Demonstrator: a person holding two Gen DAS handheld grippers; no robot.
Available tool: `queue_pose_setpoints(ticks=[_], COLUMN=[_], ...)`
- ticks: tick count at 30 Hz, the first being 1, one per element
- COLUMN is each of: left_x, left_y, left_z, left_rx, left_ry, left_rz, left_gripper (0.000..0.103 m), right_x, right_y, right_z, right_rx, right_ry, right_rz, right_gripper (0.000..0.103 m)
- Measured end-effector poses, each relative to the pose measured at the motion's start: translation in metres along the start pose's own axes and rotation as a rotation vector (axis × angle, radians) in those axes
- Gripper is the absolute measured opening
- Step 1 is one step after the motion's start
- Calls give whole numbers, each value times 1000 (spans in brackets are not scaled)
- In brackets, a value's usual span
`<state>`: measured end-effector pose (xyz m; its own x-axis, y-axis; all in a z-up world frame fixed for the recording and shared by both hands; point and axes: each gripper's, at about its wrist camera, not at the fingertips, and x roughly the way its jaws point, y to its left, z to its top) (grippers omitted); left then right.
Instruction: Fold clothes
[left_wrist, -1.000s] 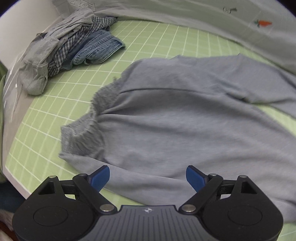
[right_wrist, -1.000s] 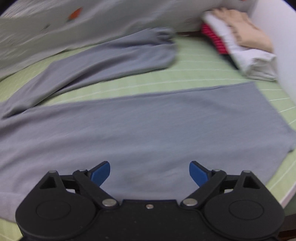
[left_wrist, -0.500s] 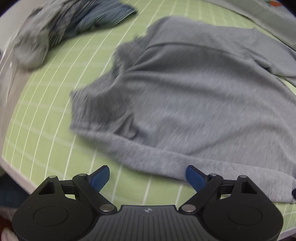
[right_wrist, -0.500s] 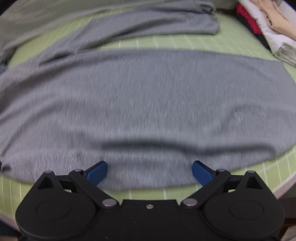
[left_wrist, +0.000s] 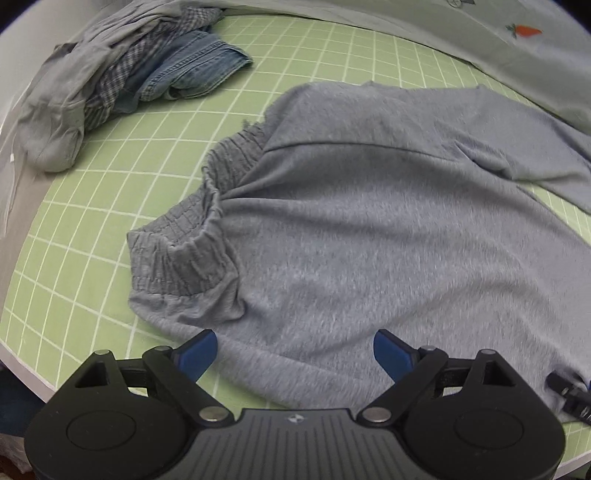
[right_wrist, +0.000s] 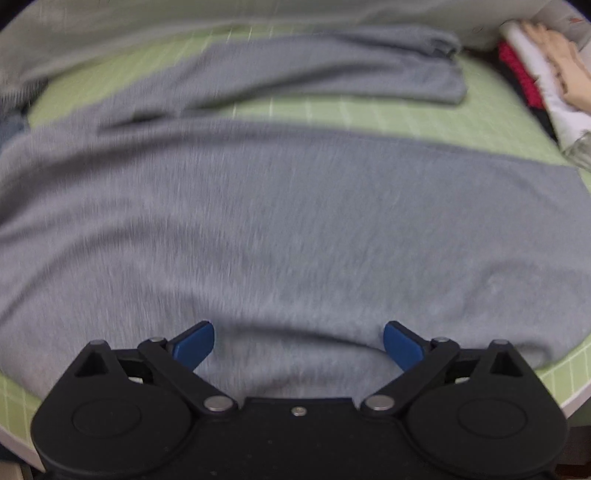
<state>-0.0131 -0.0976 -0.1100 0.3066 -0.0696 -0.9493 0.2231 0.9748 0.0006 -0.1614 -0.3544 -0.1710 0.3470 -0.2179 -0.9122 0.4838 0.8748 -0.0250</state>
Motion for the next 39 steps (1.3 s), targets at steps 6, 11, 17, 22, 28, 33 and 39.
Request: queue_pose_setpoints(ticks=[6, 11, 17, 22, 28, 33, 39], left_x=[1, -14, -30, -30, -11, 10, 37], left_y=[2, -2, -1, -1, 4, 16, 21], left_z=[1, 19, 54, 84, 121, 151, 174], left_rx=[-24, -63, -152, -199, -251, -310, -319], left_ry=[17, -44, -135, -165, -162, -141, -94], left_rz=[-26, -61, -44, -25, 11, 68, 110], left_gripper=[92, 95, 95, 96, 96, 96, 96], right_x=[-6, -18, -26, -19, 18, 55, 107], right_y=[-8, -28, -59, -93, -127, -137, -164], right_z=[-20, 4, 46, 83, 143, 196, 239], right_rx=[13, 53, 97, 189, 278, 294, 430], right_ry=[58, -18, -113, -151, -172, -182, -132], right_rz=[37, 18, 17, 5, -2, -36, -91], right_gripper=[100, 100, 100, 100, 100, 100, 99])
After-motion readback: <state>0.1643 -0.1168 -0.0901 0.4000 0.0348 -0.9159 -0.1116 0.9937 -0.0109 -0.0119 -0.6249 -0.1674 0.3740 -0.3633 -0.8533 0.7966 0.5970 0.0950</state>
